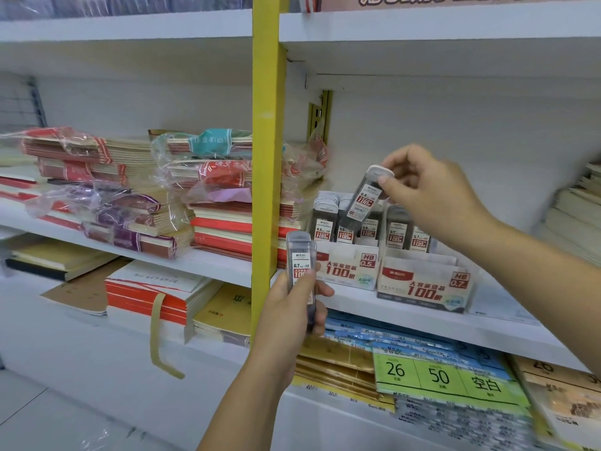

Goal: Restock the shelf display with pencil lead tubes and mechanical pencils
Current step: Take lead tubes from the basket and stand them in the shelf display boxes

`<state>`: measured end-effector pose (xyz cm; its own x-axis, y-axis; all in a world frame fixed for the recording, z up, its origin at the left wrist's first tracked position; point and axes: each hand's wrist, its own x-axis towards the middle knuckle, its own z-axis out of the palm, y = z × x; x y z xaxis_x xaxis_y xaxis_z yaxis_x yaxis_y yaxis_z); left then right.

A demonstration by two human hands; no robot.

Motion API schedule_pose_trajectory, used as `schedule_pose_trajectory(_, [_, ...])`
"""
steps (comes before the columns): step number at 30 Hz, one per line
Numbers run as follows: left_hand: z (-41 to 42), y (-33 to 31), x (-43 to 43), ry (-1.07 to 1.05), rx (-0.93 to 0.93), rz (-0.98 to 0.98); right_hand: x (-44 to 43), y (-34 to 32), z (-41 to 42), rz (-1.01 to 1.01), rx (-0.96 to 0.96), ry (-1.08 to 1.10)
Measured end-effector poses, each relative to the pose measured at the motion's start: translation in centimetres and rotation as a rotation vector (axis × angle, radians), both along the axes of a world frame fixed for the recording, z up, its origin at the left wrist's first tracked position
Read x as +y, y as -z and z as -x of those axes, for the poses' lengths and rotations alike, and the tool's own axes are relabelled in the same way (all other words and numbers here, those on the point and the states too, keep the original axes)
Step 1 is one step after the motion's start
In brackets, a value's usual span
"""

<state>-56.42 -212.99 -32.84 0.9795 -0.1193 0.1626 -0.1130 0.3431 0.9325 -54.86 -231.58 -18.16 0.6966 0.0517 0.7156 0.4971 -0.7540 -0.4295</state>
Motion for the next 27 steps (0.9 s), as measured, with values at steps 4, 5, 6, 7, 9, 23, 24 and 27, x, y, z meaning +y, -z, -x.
schedule_pose_trajectory(4, [0.0,-0.1,0.9,0.021,-0.019,0.004,0.9,0.5,-2.5,0.168,0.046,0.104])
schedule_pose_trajectory(5, [0.0,-0.1,1.1,0.026,-0.029,0.000,0.9,0.6,-3.0,0.194,0.067,0.117])
schedule_pose_trajectory(6, [0.0,-0.2,1.3,0.030,-0.038,-0.006,0.9,0.8,-3.4,0.213,0.094,0.120])
schedule_pose_trajectory(7, [-0.1,-0.1,1.5,0.032,-0.046,-0.012,1.0,1.0,-3.6,0.223,0.129,0.114])
schedule_pose_trajectory(9, [-0.1,-0.1,1.8,0.031,-0.058,-0.020,1.2,1.4,-4.0,0.255,0.191,0.095])
schedule_pose_trajectory(23, [0.7,-0.6,1.6,0.085,-0.099,-0.059,2.5,3.5,0.3,0.206,0.115,-0.017])
schedule_pose_trajectory(24, [0.8,-0.7,1.5,0.096,-0.107,-0.068,2.9,3.6,1.0,0.119,0.195,-0.102])
schedule_pose_trajectory(27, [1.1,-0.7,1.1,0.130,-0.122,-0.093,3.4,4.0,2.3,-0.018,0.379,-0.230])
